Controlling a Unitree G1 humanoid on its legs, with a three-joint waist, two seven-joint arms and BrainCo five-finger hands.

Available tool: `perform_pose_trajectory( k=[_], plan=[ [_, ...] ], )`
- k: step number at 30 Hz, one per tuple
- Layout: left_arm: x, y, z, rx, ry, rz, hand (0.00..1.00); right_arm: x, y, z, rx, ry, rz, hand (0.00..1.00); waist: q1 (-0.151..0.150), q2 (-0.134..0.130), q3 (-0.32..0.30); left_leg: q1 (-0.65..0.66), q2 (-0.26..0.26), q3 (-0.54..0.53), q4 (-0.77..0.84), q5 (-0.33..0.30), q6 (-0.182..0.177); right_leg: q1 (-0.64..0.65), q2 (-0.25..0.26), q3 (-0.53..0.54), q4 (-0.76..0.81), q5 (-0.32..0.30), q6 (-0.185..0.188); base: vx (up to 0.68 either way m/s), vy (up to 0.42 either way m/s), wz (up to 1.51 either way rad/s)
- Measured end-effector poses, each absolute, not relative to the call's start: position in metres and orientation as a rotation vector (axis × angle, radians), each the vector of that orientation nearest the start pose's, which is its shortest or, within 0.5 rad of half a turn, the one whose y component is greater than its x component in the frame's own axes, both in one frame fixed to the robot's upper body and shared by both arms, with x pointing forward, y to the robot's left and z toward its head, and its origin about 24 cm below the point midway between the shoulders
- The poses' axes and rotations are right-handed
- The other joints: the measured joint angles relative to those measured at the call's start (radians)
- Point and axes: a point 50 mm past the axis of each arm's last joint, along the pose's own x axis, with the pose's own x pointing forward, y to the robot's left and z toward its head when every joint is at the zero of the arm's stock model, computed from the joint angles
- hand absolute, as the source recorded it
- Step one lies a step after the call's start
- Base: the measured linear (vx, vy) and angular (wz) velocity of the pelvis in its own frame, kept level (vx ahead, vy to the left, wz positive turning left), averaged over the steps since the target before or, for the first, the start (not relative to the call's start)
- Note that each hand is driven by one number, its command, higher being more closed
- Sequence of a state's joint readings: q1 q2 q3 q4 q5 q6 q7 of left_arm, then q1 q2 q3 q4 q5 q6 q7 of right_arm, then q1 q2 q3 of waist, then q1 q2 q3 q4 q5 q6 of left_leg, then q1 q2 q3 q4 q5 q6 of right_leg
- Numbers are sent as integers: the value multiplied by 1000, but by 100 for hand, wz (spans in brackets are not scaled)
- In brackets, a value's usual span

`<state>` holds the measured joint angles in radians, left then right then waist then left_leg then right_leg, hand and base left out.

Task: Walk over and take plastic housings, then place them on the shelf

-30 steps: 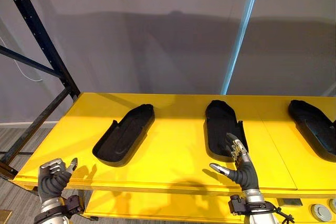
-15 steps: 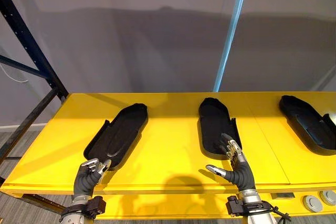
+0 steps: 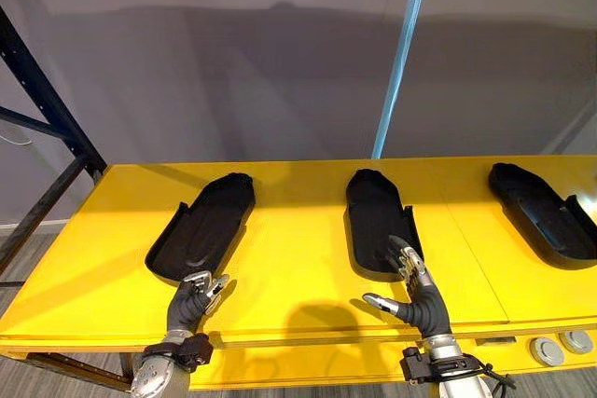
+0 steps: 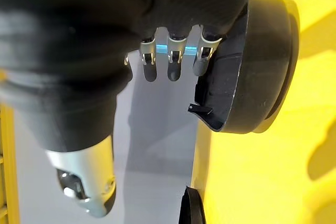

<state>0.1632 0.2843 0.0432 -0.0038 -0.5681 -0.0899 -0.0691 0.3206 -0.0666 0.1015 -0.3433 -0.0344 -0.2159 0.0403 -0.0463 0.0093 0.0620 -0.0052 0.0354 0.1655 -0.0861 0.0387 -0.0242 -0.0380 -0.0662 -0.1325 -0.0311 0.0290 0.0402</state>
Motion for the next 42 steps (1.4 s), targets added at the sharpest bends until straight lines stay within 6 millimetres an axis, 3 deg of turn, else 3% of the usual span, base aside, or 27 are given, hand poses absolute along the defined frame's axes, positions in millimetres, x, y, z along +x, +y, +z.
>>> perform_pose_trajectory(
  k=[9,10,12,14,15,17,22,27,29,30,31,33,34,35,37,38,39,40,41,42],
  plan=[
    [230,211,31,-320,15,34,100,190,-142,75,-42,-252,102,0,-9,0,0,2,1,0,0,-2,-3,3,1,2,-5,0,0,-4,1,-1],
    [231,209,32,-328,6,33,0,190,-141,76,-40,-254,105,0,-10,0,0,2,0,0,0,-2,-3,4,1,2,-5,0,0,0,0,0],
    [231,204,40,-343,-30,27,0,190,-141,77,-39,-258,107,0,-9,0,0,3,0,-1,0,-2,-3,5,1,0,-5,0,0,0,0,0],
    [222,191,74,-387,-187,-11,0,190,-141,80,-39,-271,106,0,-8,0,0,6,0,-3,0,-2,-3,10,-1,-2,-5,0,0,0,0,0],
    [221,190,79,-393,-210,-16,0,190,-141,80,-39,-275,106,0,-8,0,0,7,0,-4,0,-2,-3,11,-1,-3,-6,0,0,0,0,6],
    [206,183,117,-426,-410,-37,0,192,-142,88,-44,-309,101,0,-6,0,1,27,0,-11,0,-4,-3,37,-1,-14,-12,0,0,-10,-2,8],
    [180,188,162,-438,-708,67,0,201,-148,100,-72,-372,58,0,7,2,1,33,-2,-33,0,-2,-1,55,-2,-28,-12,-2,2,-40,-3,11],
    [165,187,168,-342,-776,251,0,204,-159,112,-122,-436,-54,0,13,2,1,35,-8,-51,3,0,3,63,-6,-44,-11,-5,5,-27,2,13],
    [165,187,167,-298,-774,321,0,209,-160,126,-111,-519,-100,0,14,-6,20,-17,-12,-58,151,-70,2,51,-10,-7,7,-4,5,-41,30,-31],
    [164,187,167,-287,-775,334,0,211,-159,131,-108,-542,-103,0,21,-10,27,-46,-12,-87,230,-97,1,41,-11,16,17,-4,5,-75,43,-123],
    [163,188,166,-271,-772,373,0,218,-155,145,-135,-615,-104,0,57,-8,37,-112,-19,-258,405,-168,-7,2,-1,113,47,-2,6,-75,46,-157],
    [162,190,166,-262,-782,410,0,224,-152,159,-175,-688,-96,0,87,15,36,-131,-36,-482,530,-256,-37,-44,43,237,90,1,13,-91,146,-231],
    [161,191,166,-241,-791,429,0,225,-149,164,-203,-723,-91,0,96,31,33,-124,-50,-625,589,-325,-56,-99,91,342,136,-2,20,-132,313,-293],
    [166,191,164,-231,-790,433,0,224,-149,167,-214,-741,-90,0,95,36,34,-115,-72,-717,620,-370,-52,-156,125,429,198,-10,32,-121,297,-251],
    [178,186,160,-236,-767,415,0,214,-154,163,-239,-722,-110,0,68,17,51,-113,-106,-739,629,-420,-22,-221,141,518,252,-7,68,-133,286,-160],
    [182,184,160,-244,-765,403,0,209,-156,160,-245,-705,-119,0,57,4,60,-111,-122,-726,627,-436,-3,-237,141,556,258,4,86,-161,332,-164],
    [188,179,163,-257,-773,376,0,200,-159,152,-245,-662,-135,0,59,-31,80,-108,-155,-658,634,-437,14,-245,132,649,233,38,115,-207,355,-191],
    [190,174,166,-256,-784,360,0,192,-161,144,-253,-619,-136,0,48,-52,84,-121,-172,-581,644,-432,45,-239,113,709,156,112,120,-319,426,-200],
    [191,172,167,-251,-791,354,0,189,-162,142,-255,-604,-135,0,47,-58,82,-132,-171,-537,642,-424,60,-239,105,710,106,173,113,-329,354,-214],
    [193,170,170,-247,-806,341,0,188,-163,140,-248,-591,-144,0,37,-65,79,-160,-147,-439,619,-395,94,-242,94,658,-15,330,51,-455,356,-217]
  ],
)
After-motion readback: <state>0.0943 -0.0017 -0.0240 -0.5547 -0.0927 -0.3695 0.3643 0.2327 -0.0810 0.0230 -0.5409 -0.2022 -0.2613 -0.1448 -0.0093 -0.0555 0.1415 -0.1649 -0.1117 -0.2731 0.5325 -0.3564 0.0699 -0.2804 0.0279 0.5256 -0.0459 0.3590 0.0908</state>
